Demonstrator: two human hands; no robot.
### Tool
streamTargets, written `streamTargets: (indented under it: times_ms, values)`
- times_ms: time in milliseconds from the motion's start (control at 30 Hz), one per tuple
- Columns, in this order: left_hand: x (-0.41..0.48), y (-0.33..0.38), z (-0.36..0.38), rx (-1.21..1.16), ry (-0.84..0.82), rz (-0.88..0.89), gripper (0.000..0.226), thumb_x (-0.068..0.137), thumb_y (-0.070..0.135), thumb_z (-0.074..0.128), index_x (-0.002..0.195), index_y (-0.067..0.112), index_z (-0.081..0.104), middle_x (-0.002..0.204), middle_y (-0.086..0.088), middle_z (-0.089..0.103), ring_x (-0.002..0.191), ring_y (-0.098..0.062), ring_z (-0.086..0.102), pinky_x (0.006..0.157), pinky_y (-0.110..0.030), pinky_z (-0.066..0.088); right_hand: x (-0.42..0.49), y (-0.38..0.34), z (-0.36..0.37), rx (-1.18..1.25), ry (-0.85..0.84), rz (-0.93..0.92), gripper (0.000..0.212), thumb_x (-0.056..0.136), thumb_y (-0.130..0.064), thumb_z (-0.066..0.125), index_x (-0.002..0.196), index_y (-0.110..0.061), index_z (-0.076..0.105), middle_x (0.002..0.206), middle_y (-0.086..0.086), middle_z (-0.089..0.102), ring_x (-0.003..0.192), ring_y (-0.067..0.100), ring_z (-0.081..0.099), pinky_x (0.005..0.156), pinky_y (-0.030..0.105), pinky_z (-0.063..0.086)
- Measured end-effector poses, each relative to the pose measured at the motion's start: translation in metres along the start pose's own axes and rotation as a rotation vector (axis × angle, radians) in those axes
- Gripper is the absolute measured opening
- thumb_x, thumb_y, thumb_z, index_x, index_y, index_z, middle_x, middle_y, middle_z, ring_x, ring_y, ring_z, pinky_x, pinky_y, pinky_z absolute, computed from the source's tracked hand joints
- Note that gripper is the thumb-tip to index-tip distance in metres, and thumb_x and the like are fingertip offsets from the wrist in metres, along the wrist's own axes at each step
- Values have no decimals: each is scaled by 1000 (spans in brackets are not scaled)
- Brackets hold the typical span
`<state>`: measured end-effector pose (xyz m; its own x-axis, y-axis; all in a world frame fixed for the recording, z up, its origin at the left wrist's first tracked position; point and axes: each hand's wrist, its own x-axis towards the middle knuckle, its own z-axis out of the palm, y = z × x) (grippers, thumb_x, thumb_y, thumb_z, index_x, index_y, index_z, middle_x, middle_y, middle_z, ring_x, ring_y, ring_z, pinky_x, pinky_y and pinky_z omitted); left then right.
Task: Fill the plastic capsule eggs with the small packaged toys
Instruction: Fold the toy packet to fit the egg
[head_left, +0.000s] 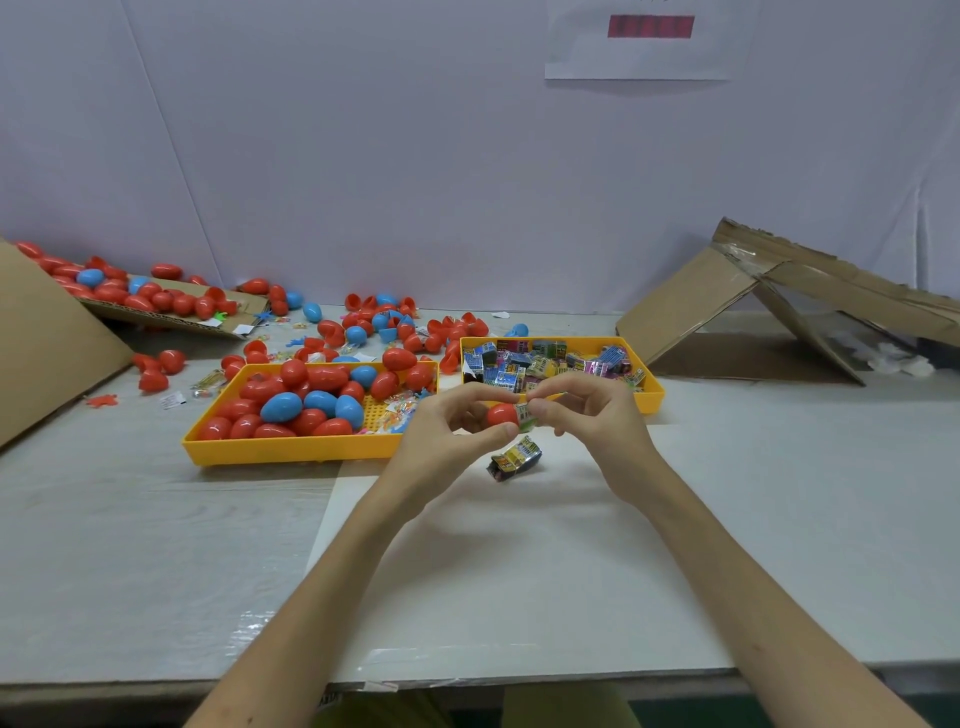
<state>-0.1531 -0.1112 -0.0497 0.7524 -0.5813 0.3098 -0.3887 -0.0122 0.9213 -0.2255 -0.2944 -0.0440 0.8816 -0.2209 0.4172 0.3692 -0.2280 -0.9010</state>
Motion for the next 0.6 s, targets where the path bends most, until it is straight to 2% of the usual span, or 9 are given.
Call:
streamTargets:
  times_ms: [100,200,333,500,600]
  values:
    - [0,1,0,8,-7,-5,23,87,16,78,106,29,74,88,-9,70,86,-28,66,77,-36,57,0,1,-1,-4,-6,2,16,86,-10,77,86,-26,77,84,-3,75,73,9,67,61,20,50]
    - [-1,1,0,-2,-14,3,22,87,16,78,104,30,74,88,-10,70,86,-31,65,77,-38,57,0,2,-1,-10,-21,7,10,86,-10,76,89,-20,76,83,-3,75,74,8,67,61,19,50]
    - [-1,0,0,0,-9,14,22,87,16,78,102,32,76,85,-8,70,84,-28,64,74,-32,56,0,2,0,-28,-30,8,8,87,-11,75,90,-18,76,84,-5,75,74,6,67,61,18,49]
    - [-1,1,0,1,-7,23,23,87,16,79,103,33,75,83,1,71,78,-13,67,73,-22,56,0,2,0,-46,-24,-3,12,87,-9,76,90,-20,76,86,-7,75,76,4,68,63,15,50]
    - [-1,2,1,6,-2,28,23,87,15,79,106,29,75,82,0,72,77,-10,67,73,-21,55,0,2,0,-67,-9,-6,11,85,-15,78,92,-23,76,91,-6,75,83,9,69,69,20,54]
